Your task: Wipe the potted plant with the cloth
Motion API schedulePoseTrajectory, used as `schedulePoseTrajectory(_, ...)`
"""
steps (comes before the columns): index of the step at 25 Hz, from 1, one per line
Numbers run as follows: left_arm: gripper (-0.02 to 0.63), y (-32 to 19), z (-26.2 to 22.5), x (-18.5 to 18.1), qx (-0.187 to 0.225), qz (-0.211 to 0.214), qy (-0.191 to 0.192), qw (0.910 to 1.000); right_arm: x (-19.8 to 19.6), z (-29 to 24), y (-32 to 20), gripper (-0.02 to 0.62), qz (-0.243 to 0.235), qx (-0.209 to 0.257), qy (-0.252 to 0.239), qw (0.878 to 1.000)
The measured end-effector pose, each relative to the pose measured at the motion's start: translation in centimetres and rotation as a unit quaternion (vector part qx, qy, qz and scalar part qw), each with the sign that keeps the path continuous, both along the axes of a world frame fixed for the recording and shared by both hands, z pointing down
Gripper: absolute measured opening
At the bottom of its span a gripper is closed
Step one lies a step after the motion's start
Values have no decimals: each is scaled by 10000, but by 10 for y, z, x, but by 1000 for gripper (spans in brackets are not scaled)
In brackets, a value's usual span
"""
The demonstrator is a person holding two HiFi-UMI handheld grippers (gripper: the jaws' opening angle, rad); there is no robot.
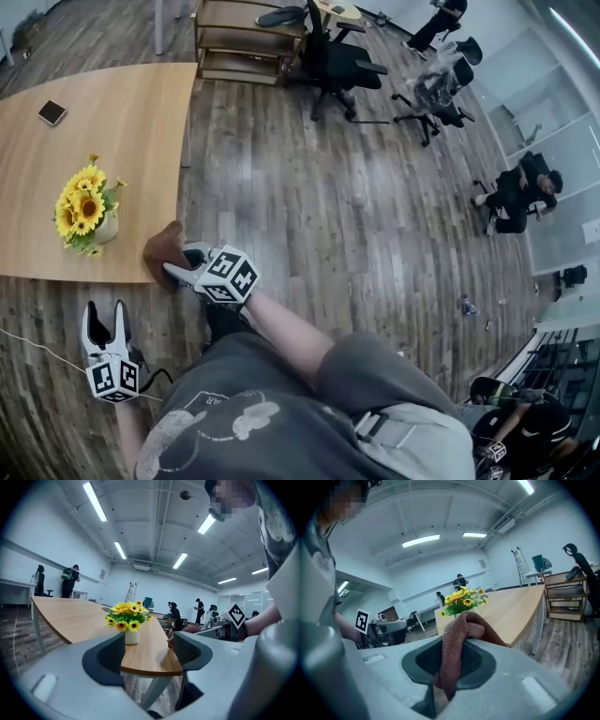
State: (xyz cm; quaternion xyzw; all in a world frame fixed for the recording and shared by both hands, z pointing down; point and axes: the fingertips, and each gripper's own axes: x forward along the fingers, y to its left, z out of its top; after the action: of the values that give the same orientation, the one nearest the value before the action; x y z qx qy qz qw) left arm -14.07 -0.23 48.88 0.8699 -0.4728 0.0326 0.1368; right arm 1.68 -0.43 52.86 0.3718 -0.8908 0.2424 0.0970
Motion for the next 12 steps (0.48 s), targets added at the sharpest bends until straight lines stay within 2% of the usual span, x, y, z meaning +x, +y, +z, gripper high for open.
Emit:
schedulePoseTrajectory(6,249,39,0,7,-9,93,133,9999,-1,0,50,49,24,-29,57,10000)
schedulePoseTrajectory(8,180,48,2,2,-41,10,135,9999,-6,0,60,49,-1,-44,53,10000)
schedulePoseTrajectory(11,22,62,8,-8,-146,-98,99,9998,-15,0,71,48,-66,-42,61,10000)
schedulePoseTrajectory(12,18,65,9,-10,-174,-90,89,9998,-17,-2,72,48,-72,-18,52,10000)
